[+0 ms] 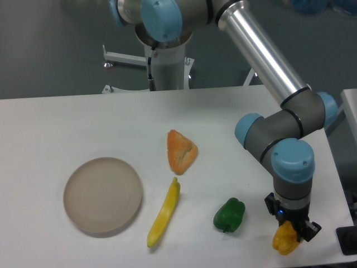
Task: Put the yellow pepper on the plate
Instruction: 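Carry the yellow pepper across the table over the beige plate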
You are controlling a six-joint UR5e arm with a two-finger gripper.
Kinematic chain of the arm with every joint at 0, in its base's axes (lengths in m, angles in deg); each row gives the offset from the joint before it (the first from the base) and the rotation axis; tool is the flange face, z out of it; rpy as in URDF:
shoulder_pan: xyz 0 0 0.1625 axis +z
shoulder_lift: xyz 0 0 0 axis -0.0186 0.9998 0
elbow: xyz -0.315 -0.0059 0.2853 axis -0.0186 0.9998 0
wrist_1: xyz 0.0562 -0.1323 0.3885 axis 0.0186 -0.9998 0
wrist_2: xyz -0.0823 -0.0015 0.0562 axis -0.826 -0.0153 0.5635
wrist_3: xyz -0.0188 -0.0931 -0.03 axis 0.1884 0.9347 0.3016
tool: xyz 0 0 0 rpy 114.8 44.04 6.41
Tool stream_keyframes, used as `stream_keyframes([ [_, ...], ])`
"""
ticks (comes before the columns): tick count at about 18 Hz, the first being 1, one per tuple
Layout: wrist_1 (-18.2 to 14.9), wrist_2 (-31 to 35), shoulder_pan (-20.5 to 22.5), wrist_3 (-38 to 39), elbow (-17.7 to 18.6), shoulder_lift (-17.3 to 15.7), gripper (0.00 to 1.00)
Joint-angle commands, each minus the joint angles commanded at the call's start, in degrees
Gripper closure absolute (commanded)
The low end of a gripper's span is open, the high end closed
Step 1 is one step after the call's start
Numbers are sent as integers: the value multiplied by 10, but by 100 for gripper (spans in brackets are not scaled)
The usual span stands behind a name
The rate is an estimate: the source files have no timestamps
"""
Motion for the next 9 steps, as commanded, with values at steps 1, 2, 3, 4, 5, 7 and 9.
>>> stream_keyframes([
  [1, -16, 0, -3, 4, 5, -10, 51],
  [2, -32, 0, -4, 9, 14, -22, 51],
  [3, -46, 1, -12, 17, 28, -38, 52],
  [4, -55, 2, -20, 24, 44, -54, 52],
  [5, -67, 3, -25, 32, 64, -74, 52],
  [7, -102, 6, -40, 51, 109, -112, 52],
  [9, -132, 8, -58, 96, 141, -144, 52],
])
